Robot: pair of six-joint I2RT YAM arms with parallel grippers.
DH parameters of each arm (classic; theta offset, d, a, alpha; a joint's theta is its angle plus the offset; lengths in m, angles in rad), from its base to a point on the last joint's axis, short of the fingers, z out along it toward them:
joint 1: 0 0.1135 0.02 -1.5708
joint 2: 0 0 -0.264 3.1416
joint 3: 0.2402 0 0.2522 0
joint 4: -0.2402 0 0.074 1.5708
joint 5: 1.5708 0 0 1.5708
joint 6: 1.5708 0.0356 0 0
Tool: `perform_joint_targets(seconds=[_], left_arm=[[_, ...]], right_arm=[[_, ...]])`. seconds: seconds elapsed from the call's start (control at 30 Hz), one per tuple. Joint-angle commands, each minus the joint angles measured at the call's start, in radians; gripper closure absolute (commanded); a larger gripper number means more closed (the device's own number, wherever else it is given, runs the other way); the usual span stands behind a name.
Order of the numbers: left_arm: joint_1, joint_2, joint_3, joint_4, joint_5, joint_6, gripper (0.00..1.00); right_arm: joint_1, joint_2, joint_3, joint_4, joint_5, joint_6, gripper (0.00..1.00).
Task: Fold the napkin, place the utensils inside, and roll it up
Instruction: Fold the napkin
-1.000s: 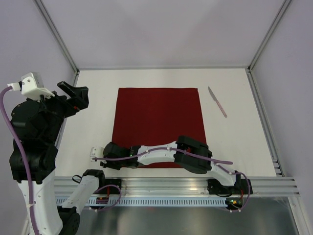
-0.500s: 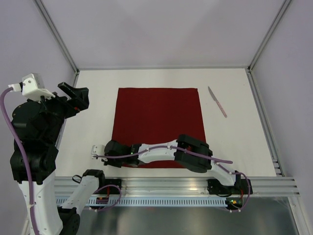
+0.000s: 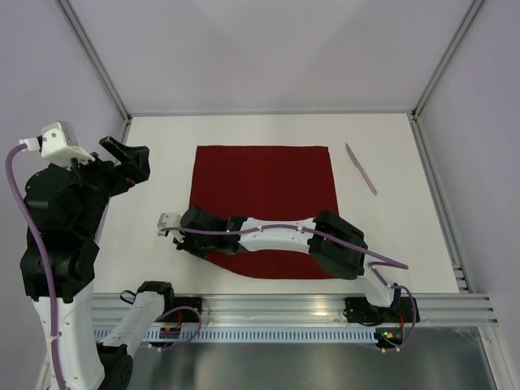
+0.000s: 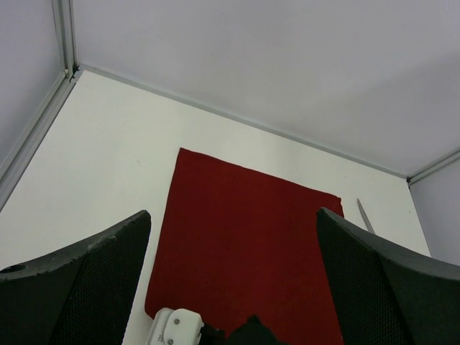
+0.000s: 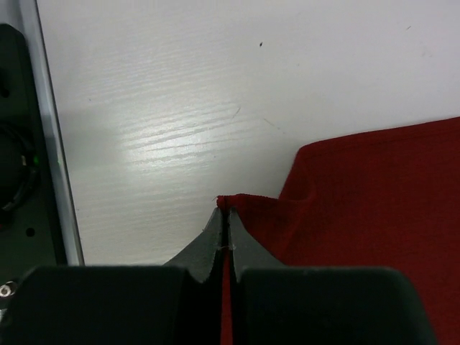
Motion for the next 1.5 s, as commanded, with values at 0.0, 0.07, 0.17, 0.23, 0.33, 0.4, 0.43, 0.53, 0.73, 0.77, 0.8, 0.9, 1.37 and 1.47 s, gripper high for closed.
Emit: perform_joint_targets(seconds=[0.0, 0.07, 0.17, 0.23, 0.33, 0.4, 0.43, 0.53, 0.73, 0.77, 0.8, 0.9, 1.37, 1.47], left_arm=[[0.003, 0.000, -0.022, 0.031, 0.016, -0.006, 0.00], [0.005, -0.002, -0.033, 0.039, 0.022, -0.006, 0.00], [0.003, -0.004, -0.055, 0.053, 0.022, -0.006, 0.00], [0.003, -0.002, -0.068, 0.064, 0.030, -0.006, 0.00], [0.003, 0.001, -0.082, 0.077, 0.042, -0.007, 0.00], [0.003, 0.006, -0.088, 0.084, 0.053, -0.007, 0.00], [0.003, 0.006, -0.090, 0.091, 0.054, -0.009, 0.00], [0.003, 0.007, -0.104, 0.107, 0.068, -0.012, 0.00], [0.003, 0.024, -0.133, 0.139, 0.105, -0.021, 0.00], [0.003, 0.024, -0.140, 0.148, 0.114, -0.024, 0.00], [0.003, 0.029, -0.142, 0.151, 0.119, -0.026, 0.00], [0.003, 0.035, -0.147, 0.162, 0.131, -0.029, 0.00], [0.003, 0.050, -0.157, 0.179, 0.143, -0.029, 0.00], [0.003, 0.053, -0.160, 0.185, 0.145, -0.029, 0.00]], right_arm=[[-0.011, -0.097, 0.060, -0.027, -0.021, 0.023, 0.99], [-0.034, -0.117, 0.061, -0.039, -0.021, 0.017, 1.00], [-0.075, -0.140, 0.058, -0.067, -0.022, 0.013, 1.00], [-0.112, -0.157, 0.053, -0.090, -0.023, 0.007, 1.00], [-0.173, -0.181, 0.038, -0.114, -0.013, -0.004, 0.99], [-0.209, -0.195, 0.017, -0.126, -0.012, -0.009, 1.00], [-0.247, -0.207, 0.011, -0.130, -0.010, -0.010, 1.00], [-0.318, -0.232, -0.020, -0.139, -0.004, -0.021, 1.00], [-0.460, -0.258, -0.074, -0.139, 0.008, -0.047, 1.00], [-0.479, -0.261, -0.086, -0.134, 0.013, -0.050, 0.99], [-0.509, -0.260, -0.091, -0.133, 0.014, -0.050, 1.00], [-0.566, -0.252, -0.097, -0.128, 0.020, -0.061, 0.99], [-0.729, -0.211, -0.045, -0.105, 0.057, -0.092, 1.00], [-0.757, -0.208, -0.045, -0.094, 0.062, -0.095, 0.99]])
